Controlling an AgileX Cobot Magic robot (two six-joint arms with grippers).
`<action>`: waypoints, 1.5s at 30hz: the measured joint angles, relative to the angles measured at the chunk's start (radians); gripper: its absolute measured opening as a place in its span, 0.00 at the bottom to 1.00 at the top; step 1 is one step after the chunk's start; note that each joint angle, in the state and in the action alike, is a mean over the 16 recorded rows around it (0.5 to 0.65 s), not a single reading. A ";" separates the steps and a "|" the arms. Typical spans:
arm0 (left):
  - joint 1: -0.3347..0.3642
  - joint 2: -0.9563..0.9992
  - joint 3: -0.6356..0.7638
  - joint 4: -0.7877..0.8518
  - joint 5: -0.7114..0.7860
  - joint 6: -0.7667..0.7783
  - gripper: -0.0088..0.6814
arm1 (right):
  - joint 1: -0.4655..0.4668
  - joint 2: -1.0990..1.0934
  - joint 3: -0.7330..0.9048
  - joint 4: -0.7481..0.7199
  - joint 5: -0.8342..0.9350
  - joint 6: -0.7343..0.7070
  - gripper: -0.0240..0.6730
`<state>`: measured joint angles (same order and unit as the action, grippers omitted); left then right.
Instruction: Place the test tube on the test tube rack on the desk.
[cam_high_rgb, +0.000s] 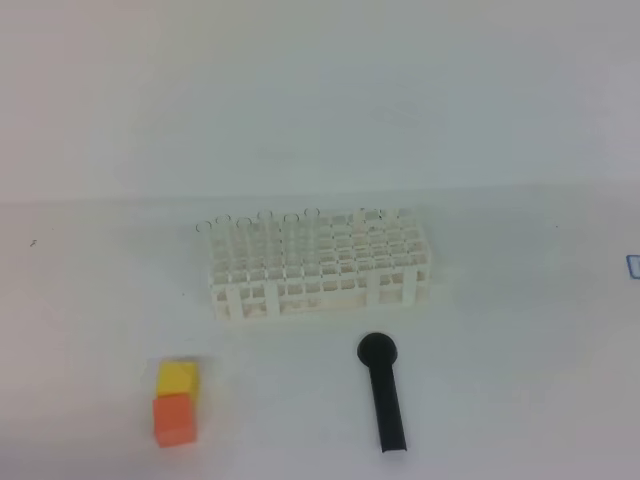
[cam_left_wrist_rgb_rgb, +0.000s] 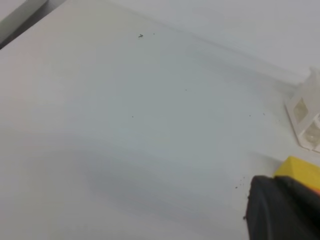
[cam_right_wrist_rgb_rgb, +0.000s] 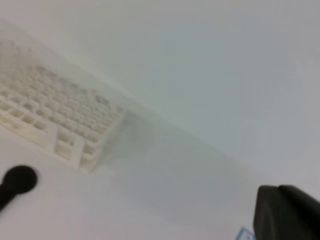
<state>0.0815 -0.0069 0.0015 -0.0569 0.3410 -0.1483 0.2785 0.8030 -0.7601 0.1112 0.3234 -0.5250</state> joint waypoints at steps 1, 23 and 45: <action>0.000 0.000 0.000 0.000 0.000 0.000 0.01 | -0.032 -0.062 0.051 0.005 0.003 0.003 0.03; 0.000 0.000 0.000 0.000 -0.001 0.000 0.01 | -0.306 -0.801 0.757 0.026 0.013 0.129 0.03; 0.000 0.000 0.000 0.000 -0.003 0.000 0.01 | -0.307 -0.815 0.782 0.027 0.049 0.119 0.03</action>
<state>0.0815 -0.0066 0.0015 -0.0569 0.3383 -0.1483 -0.0283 -0.0124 0.0215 0.1378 0.3723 -0.4058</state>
